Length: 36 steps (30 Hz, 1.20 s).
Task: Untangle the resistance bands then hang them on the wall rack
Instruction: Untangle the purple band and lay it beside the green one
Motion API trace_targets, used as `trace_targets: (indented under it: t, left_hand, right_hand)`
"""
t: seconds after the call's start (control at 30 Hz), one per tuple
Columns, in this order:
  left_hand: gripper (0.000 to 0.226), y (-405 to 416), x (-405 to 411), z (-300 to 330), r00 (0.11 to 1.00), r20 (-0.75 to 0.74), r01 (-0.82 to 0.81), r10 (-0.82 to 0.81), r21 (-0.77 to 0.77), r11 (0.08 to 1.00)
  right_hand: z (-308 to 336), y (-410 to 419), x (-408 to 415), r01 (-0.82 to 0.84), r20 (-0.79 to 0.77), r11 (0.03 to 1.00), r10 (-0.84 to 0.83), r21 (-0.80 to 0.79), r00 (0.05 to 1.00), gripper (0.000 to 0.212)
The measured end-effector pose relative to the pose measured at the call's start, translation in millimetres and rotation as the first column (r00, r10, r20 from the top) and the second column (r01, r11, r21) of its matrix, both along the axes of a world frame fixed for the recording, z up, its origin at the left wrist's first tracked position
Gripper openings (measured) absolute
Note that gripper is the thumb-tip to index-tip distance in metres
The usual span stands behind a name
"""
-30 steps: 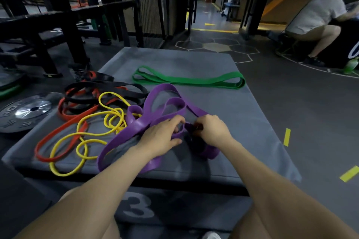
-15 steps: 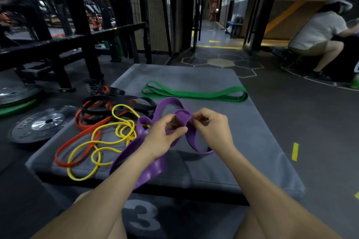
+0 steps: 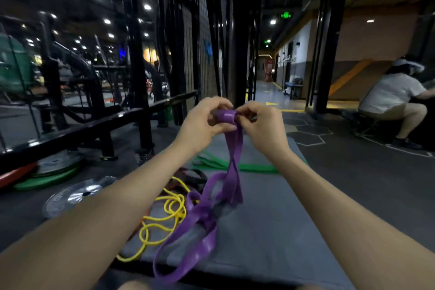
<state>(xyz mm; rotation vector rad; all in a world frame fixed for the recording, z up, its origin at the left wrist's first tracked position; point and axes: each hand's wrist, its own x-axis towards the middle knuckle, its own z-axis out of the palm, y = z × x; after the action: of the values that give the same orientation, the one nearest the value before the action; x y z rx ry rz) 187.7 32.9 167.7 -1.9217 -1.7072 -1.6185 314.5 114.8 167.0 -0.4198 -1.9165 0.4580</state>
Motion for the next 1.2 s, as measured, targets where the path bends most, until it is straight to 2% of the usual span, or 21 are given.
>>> trace_targets:
  t: [0.1, 0.2, 0.27, 0.37, 0.47, 0.53, 0.63, 0.67, 0.7, 0.77, 0.8, 0.83, 0.9, 1.0, 1.07, 1.1, 1.13, 1.2]
  left_hand:
    - [0.028, -6.3, -1.4, 29.6, 0.994, -0.091, -0.060, 0.062, 0.020, 0.998]
    - [0.021, -10.7, 0.3, 50.5, 0.983, -0.164, -0.082, 0.082, 0.009, 0.997]
    - [0.020, -13.5, 3.3, 62.8, 0.987, -0.150, -0.057, 0.060, 0.020, 0.998]
    - [0.019, -19.3, 8.8, 83.3, 0.996, -0.075, -0.047, 0.052, 0.077, 0.996]
    - [0.017, -25.2, 12.5, 107.3, 0.999, -0.012, -0.037, 0.039, 0.121, 0.992]
    - [0.017, -27.7, 14.3, 123.4, 0.999, -0.019, -0.042, 0.045, 0.144, 0.989]
    - [0.020, -30.3, 18.3, 144.7, 0.998, -0.033, -0.055, 0.060, 0.152, 0.987]
    - [0.022, -31.7, 21.2, 150.8, 0.997, -0.042, -0.057, 0.064, 0.154, 0.986]
    - [0.023, -32.8, 24.6, 156.5, 0.997, -0.047, -0.057, 0.066, 0.161, 0.985]
    - [0.023, -34.1, 31.7, 168.0, 0.997, -0.044, -0.047, 0.057, 0.191, 0.980]
    - [0.024, -34.0, 35.4, 172.9, 0.998, -0.033, -0.042, 0.050, 0.203, 0.978]
    - [0.023, -33.4, 38.9, 177.1, 0.999, -0.016, -0.037, 0.042, 0.212, 0.977]
    - [0.020, -31.1, 45.4, 183.8, 0.999, 0.022, -0.030, 0.025, 0.235, 0.972]
    - [0.017, -29.2, 49.8, 189.5, 0.997, 0.072, -0.037, 0.018, 0.264, 0.964]
    - [0.016, -28.9, 49.7, 187.5, 0.996, 0.074, -0.064, 0.047, 0.259, 0.964]
    - [0.016, -28.8, 48.7, 185.7, 0.995, 0.076, -0.082, 0.064, 0.255, 0.963]
    - [0.017, -28.7, 47.4, 183.9, 0.994, 0.088, -0.093, 0.072, 0.253, 0.963]
    - [0.017, -32.0, 44.0, 182.3, 0.989, 0.127, -0.111, 0.080, 0.259, 0.959]
  right_hand:
    - [24.7, -5.2, 8.2, -0.046, 0.029, 0.999, 0.046, -0.005, 0.999, 0.007]
    - [35.2, -7.9, 14.1, -0.169, 0.041, 0.985, 0.171, -0.046, 0.984, 0.011]
    - [39.0, -8.0, 16.7, -0.315, -0.002, 0.942, 0.316, -0.115, 0.949, 0.014]
    - [42.4, -9.8, 18.4, -0.490, -0.062, 0.813, 0.497, -0.314, 0.865, 0.013]
    - [43.5, -10.1, 16.2, -0.494, -0.024, 0.760, 0.535, -0.423, 0.844, 0.012]
    - [46.0, -9.7, 14.8, -0.510, 0.001, 0.737, 0.570, -0.444, 0.822, 0.015]
    - [57.3, -13.3, 18.1, -0.555, -0.044, 0.707, 0.600, -0.438, 0.799, 0.019]
    - [62.6, -13.8, 19.1, -0.550, -0.060, 0.733, 0.578, -0.401, 0.814, 0.022]
    - [68.8, -13.4, 20.6, -0.494, -0.043, 0.802, 0.511, -0.335, 0.859, 0.023]
    - [83.1, -9.4, 25.2, -0.254, -0.002, 0.955, 0.256, -0.154, 0.967, 0.019]
    - [90.2, -7.9, 28.1, -0.097, -0.013, 0.994, 0.096, -0.060, 0.995, 0.016]
    - [96.0, -7.5, 30.4, 0.024, -0.043, 1.000, -0.023, 0.007, 0.999, 0.016]
    - [101.6, -6.6, 31.7, 0.076, -0.057, 0.996, -0.073, 0.052, 0.996, 0.016]
    - [94.0, -17.0, 28.7, -0.170, -0.074, 0.985, 0.168, -0.026, 0.983, 0.025]
    - [88.1, -29.0, 29.9, -0.405, -0.200, 0.899, 0.372, -0.166, 0.906, 0.044]
    - [85.0, -33.4, 30.7, -0.481, -0.233, 0.849, 0.433, -0.219, 0.871, 0.047]
    - [80.9, -35.4, 29.3, -0.533, -0.246, 0.811, 0.480, -0.239, 0.842, 0.039]
    - [72.9, -33.0, 24.6, -0.525, -0.155, 0.823, 0.502, -0.217, 0.851, 0.009]
